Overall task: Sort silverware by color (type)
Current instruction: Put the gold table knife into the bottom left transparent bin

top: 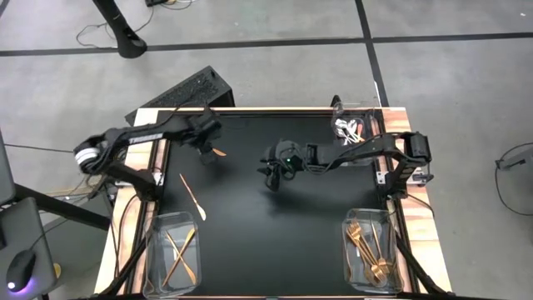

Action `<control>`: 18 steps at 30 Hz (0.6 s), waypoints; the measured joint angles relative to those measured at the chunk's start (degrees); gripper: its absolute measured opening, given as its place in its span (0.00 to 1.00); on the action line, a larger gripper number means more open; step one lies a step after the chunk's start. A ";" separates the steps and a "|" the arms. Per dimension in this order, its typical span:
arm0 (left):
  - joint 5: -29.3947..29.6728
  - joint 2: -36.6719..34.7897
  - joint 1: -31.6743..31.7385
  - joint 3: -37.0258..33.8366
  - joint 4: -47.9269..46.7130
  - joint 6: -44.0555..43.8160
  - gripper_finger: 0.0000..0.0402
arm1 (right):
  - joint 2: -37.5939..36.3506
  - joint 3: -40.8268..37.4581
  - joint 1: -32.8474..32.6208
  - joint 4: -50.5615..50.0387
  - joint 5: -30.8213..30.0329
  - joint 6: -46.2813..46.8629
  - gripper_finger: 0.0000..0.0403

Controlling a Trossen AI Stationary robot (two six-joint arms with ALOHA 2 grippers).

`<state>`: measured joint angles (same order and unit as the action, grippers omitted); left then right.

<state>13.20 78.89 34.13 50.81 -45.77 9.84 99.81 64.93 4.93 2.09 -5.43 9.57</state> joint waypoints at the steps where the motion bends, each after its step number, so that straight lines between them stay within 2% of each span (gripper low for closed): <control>1: 0.91 2.01 0.54 0.88 -0.30 2.10 0.27 | 0.00 0.02 0.05 -0.07 0.00 -0.75 0.49; 9: 1.98 12.91 2.53 3.45 -1.37 14.18 0.27 | -0.01 0.02 0.62 -4.85 -0.03 -5.00 0.49; 14: 6.97 15.26 2.82 3.43 -1.78 18.98 0.27 | -0.02 0.02 1.70 -6.56 -0.24 -5.53 0.49; 18: 7.54 15.26 3.71 3.41 -1.53 23.98 0.27 | -0.02 0.02 2.52 -6.21 -0.28 -5.52 0.49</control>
<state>20.75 94.15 37.85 54.22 -47.30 33.82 99.79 64.95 7.45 -4.12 -5.72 4.04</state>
